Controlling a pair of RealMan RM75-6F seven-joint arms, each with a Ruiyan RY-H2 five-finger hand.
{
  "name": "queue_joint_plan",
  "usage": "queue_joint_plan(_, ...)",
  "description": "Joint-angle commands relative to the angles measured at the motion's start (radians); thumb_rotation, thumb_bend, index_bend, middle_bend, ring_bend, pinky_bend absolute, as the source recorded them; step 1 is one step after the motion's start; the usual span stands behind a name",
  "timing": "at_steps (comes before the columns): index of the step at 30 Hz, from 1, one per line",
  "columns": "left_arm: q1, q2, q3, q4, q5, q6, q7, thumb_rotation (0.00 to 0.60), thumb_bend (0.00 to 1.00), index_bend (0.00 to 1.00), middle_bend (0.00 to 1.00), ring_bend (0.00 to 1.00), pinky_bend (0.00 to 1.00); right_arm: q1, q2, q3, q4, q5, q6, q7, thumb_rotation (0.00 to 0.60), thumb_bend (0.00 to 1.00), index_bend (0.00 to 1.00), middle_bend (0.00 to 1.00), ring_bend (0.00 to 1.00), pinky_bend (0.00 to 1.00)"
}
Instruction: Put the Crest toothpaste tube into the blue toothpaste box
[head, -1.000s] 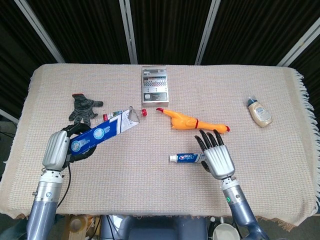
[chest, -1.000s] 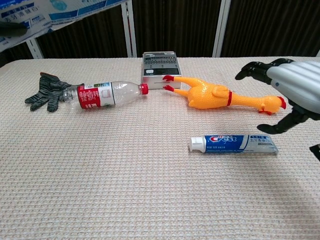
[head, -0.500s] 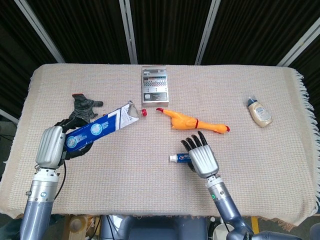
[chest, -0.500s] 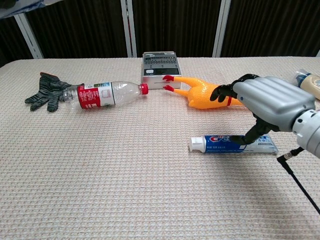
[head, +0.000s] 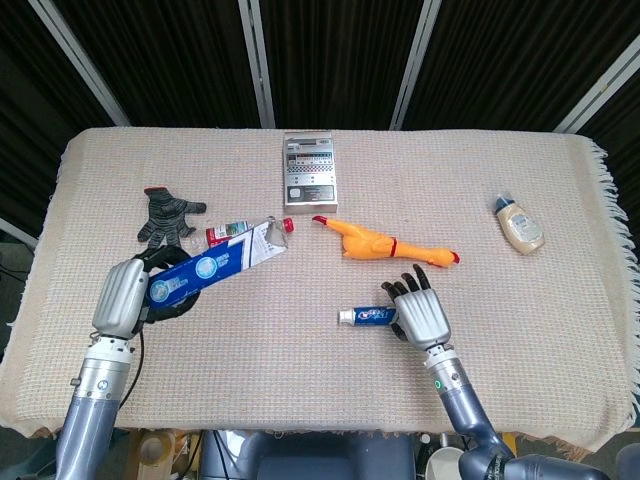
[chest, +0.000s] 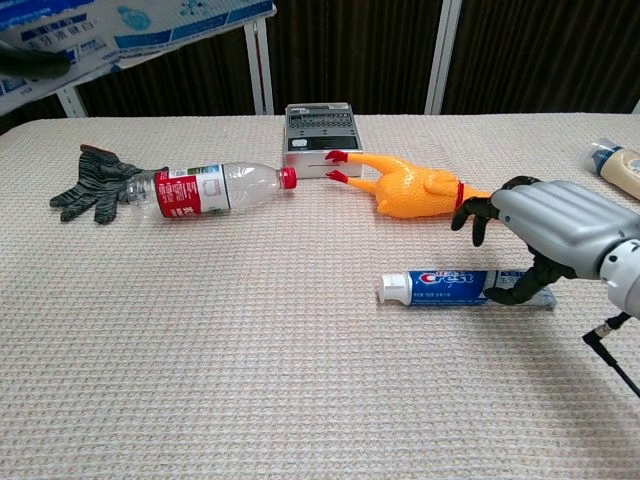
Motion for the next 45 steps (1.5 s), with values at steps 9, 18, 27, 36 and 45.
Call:
queue_joint_plan(9,-0.047,-0.018,0.06,0.074,0.057,-0.229,-0.276,0.6,0.39,0.5,0.49,0.38,0.37,-0.026,0.024,-0.029,0.033,-0.014,0.028,0.069,0.6,0.24,0.28,0.4,0.21,0.07)
queue_joint_plan(18,-0.064,0.068,0.049,0.101,0.125,-0.449,-0.652,0.6,0.39,0.5,0.5,0.38,0.37,-0.036,0.02,-0.041,0.058,-0.028,0.042,0.108,0.6,0.24,0.28,0.43,0.23,0.07)
queue_joint_plan(27,-0.057,0.1,0.069,0.134,0.223,-0.471,-0.798,0.6,0.4,0.51,0.5,0.38,0.37,-0.037,0.007,-0.048,0.076,-0.038,0.046,0.126,0.6,0.24,0.28,0.44,0.24,0.07)
queue_joint_plan(36,-0.052,0.116,0.086,0.14,0.265,-0.45,-0.861,0.6,0.4,0.51,0.51,0.38,0.37,-0.033,-0.006,-0.039,0.078,-0.047,0.055,0.142,0.6,0.24,0.31,0.49,0.26,0.07)
queue_joint_plan(45,-0.058,0.115,0.105,0.148,0.257,-0.436,-0.842,0.6,0.4,0.52,0.5,0.38,0.37,-0.017,-0.019,-0.043,0.059,-0.067,0.049,0.125,0.6,0.24,0.33,0.49,0.26,0.05)
